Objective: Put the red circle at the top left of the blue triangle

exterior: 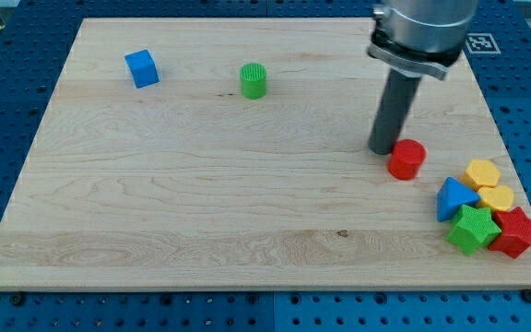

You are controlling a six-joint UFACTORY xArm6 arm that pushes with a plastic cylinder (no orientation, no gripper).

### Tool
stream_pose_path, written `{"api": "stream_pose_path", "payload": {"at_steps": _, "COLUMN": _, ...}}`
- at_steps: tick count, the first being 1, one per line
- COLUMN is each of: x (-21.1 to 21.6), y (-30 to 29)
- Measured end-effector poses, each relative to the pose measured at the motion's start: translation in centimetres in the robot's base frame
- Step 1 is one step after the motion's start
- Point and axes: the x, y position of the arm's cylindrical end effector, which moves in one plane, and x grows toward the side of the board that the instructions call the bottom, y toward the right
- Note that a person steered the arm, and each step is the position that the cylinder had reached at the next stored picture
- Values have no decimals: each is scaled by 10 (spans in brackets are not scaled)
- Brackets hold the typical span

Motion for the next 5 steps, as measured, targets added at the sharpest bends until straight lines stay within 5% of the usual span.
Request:
{"api": "stream_pose_path", "payload": {"at_steps": 3, "x": 11, "y": 19}}
{"api": "stream_pose_path", "payload": {"at_steps": 5, "x": -109, "y": 9}}
